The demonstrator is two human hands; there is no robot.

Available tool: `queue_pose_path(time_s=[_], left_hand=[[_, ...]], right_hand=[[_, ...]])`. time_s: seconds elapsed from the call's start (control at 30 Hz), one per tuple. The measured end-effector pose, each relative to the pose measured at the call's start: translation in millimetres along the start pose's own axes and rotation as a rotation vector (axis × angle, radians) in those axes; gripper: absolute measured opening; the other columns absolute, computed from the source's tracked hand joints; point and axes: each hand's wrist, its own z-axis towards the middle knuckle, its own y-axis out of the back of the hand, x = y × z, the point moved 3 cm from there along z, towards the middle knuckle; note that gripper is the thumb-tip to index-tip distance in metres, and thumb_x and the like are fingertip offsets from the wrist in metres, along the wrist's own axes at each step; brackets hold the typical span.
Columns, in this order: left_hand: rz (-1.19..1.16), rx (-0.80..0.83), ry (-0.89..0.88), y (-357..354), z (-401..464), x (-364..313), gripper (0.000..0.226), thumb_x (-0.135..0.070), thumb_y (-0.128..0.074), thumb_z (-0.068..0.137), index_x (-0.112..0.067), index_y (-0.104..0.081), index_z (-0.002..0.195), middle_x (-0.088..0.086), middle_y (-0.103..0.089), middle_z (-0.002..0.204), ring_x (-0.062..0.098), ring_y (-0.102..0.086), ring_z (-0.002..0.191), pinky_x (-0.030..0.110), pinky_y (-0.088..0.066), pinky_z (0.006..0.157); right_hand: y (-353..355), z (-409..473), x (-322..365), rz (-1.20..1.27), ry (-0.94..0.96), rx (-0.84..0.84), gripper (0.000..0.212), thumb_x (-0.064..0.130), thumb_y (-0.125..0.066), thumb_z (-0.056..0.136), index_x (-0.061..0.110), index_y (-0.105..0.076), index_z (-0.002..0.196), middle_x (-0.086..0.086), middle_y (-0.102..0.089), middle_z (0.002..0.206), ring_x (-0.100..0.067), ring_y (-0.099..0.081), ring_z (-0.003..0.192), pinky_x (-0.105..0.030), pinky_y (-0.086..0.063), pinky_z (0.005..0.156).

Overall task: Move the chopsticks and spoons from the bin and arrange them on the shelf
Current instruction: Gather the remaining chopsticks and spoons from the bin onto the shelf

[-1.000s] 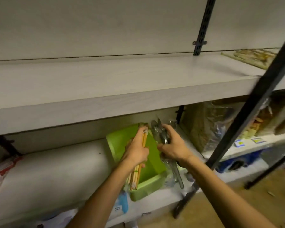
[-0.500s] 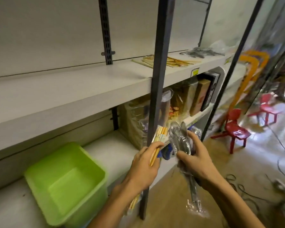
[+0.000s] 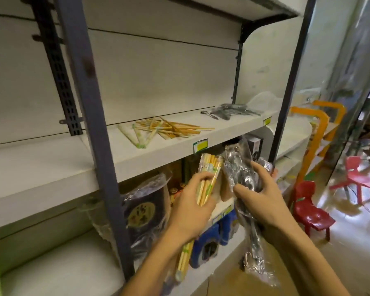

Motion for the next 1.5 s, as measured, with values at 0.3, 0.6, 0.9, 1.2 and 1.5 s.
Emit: queue_pose_path(time_s=[0.3, 0.6, 0.9, 1.2, 1.5], left_hand=[[0.197, -0.199, 0.044, 46, 134, -24, 0.042, -0.010, -0.057, 0.089, -0.040, -0.051, 0.117, -0.005, -0.061, 0.098, 0.008, -0.053, 0.044, 0.024, -0.043, 0.040], [0.376, -0.331, 0.232, 95, 273, 17, 0.041, -0.007, -0.055, 0.082, -0.029, -0.059, 0.116, 0.004, -0.062, 0.080, 0.012, -0.053, 0.038, 0.022, -0.041, 0.043], [0.888, -0.220, 0.420, 100, 357, 63, 0.045, -0.011, -0.055, 0.086, -0.022, -0.050, 0.130, 0.011, -0.051, 0.135, 0.029, -0.050, 0.120, 0.029, -0.041, 0.086], [1.169, -0.182, 0.587, 69, 369, 71, 0.040, -0.034, -0.060, 0.085, -0.034, -0.053, 0.124, 0.010, -0.054, 0.128, 0.032, -0.049, 0.120, 0.039, -0.044, 0.097], [1.207, -0.385, 0.489, -11, 398, 44, 0.030, -0.038, -0.058, 0.088, -0.031, -0.060, 0.116, 0.008, -0.058, 0.123, 0.031, -0.051, 0.117, 0.035, -0.042, 0.093]], right_hand=[[2, 117, 33, 0.045, 0.083, 0.183, 0.055, 0.002, -0.064, 0.085, 0.037, -0.047, 0.124, 0.005, -0.064, 0.092, -0.022, -0.069, 0.079, -0.042, -0.058, 0.072], [-29, 263, 49, 0.025, 0.074, 0.368, 0.052, -0.003, -0.059, 0.083, 0.027, -0.049, 0.124, -0.013, -0.065, 0.094, -0.014, -0.059, 0.056, -0.022, -0.052, 0.049], [-50, 394, 26, 0.045, 0.023, 0.478, 0.063, 0.000, -0.062, 0.079, 0.024, -0.047, 0.135, -0.009, -0.065, 0.101, -0.016, -0.062, 0.065, -0.028, -0.051, 0.055], [-54, 478, 2, -0.027, 0.040, 0.675, 0.062, -0.001, -0.064, 0.075, 0.019, -0.051, 0.132, -0.008, -0.066, 0.089, -0.013, -0.060, 0.055, -0.024, -0.051, 0.056], [19, 551, 13, -0.270, 0.298, 0.736, 0.048, 0.004, -0.067, 0.079, 0.031, -0.043, 0.110, 0.003, -0.059, 0.086, -0.017, -0.062, 0.072, -0.023, -0.052, 0.060]])
